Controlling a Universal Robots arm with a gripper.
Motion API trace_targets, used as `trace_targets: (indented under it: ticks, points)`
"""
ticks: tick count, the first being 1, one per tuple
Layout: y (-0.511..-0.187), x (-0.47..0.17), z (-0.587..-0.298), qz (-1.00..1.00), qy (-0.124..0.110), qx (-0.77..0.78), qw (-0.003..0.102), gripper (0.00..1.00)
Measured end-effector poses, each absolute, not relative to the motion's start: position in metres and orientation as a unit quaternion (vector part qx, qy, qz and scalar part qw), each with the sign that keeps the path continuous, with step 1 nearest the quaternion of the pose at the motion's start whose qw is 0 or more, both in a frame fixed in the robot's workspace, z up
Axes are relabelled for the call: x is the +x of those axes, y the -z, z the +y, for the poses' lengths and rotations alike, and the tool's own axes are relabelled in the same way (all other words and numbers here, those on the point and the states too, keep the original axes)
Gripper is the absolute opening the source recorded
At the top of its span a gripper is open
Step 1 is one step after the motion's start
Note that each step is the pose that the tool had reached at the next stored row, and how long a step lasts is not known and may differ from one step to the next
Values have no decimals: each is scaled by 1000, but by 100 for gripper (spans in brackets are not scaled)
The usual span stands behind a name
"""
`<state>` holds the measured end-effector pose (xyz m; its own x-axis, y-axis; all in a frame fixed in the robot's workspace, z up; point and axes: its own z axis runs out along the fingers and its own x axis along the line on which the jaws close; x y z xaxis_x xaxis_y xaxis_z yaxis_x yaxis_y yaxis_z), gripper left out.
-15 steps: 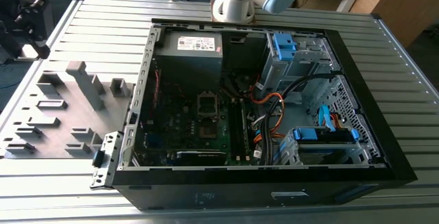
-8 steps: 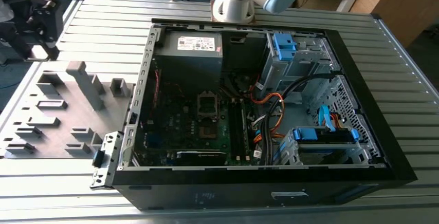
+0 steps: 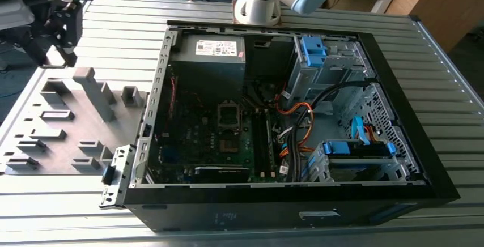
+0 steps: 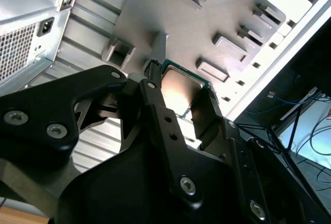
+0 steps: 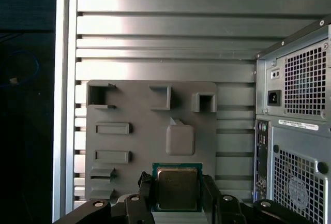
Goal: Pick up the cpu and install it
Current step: 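Pick up the cpu and move it towards the insertion slot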
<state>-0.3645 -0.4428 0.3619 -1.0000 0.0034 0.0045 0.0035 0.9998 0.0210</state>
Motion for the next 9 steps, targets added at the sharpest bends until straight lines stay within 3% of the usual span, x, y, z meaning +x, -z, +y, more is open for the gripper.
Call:
trace_targets:
  ticks: [9]
  points:
    - [-362,-340,-444,-1000,11,-2,6,47]
